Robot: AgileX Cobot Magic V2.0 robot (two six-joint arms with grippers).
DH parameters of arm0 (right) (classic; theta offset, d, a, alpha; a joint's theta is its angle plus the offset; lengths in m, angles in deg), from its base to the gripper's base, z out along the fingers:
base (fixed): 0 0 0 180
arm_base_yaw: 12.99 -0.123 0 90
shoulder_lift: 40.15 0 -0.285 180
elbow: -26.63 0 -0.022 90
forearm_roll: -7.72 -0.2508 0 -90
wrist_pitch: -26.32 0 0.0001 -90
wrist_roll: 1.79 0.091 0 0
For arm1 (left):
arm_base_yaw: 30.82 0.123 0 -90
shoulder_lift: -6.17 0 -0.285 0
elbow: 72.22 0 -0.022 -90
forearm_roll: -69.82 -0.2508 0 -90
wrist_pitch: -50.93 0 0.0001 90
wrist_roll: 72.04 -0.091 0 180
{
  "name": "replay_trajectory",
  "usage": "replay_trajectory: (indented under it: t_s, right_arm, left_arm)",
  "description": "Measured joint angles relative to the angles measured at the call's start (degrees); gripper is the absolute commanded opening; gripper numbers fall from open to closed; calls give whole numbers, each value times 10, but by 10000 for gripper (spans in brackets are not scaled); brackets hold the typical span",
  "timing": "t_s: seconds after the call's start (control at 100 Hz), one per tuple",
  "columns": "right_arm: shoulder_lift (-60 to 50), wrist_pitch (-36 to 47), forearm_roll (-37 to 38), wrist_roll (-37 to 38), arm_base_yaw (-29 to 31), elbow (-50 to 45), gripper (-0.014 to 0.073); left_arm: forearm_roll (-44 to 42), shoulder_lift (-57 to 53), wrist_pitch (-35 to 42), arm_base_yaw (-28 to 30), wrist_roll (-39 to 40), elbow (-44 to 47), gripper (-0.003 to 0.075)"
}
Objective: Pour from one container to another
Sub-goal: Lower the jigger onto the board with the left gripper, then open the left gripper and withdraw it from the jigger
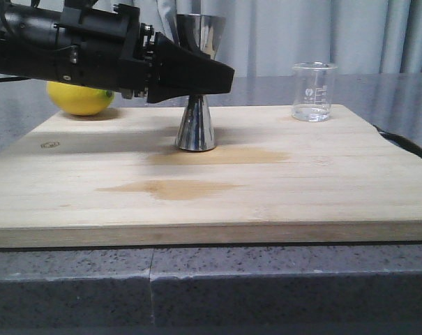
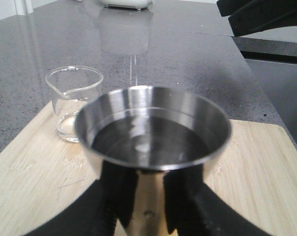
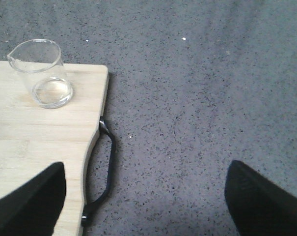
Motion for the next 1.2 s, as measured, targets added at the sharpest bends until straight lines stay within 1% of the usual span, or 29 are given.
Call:
replay_trajectory:
  t_s: [0.19,0.26,0.52,0.59,0.66,0.79,0.93,1.08,1.2]
  right_arm:
    - [0,0,0,0,0,0,575]
    - [0,0,0,0,0,0,575]
    - [0,10,0,0,0,0,575]
    - [0,23,0,0,0,0,575]
    - [0,36,1,0,0,0,575]
    - [0,51,2,0,0,0,575]
    - [0,55,2,0,0,0,575]
    - [0,55,2,0,0,0,575]
    - [0,55,2,0,0,0,575]
  left_arm:
    - [-1,0,-1,0,0,0,228]
    - [-1,0,-1,0,0,0,258]
    - [-1,0,-2,0,0,0,477]
    - [-1,0,-2,0,0,0,523]
    - [-1,0,-2,0,0,0,550]
    - [-16,-6,15,1,25,0,552]
    - [-65,-44,62,3,81,0,552]
    - [-157,-110,115,3,165,0,552]
    - [-237,-165,142,3,239,0,552]
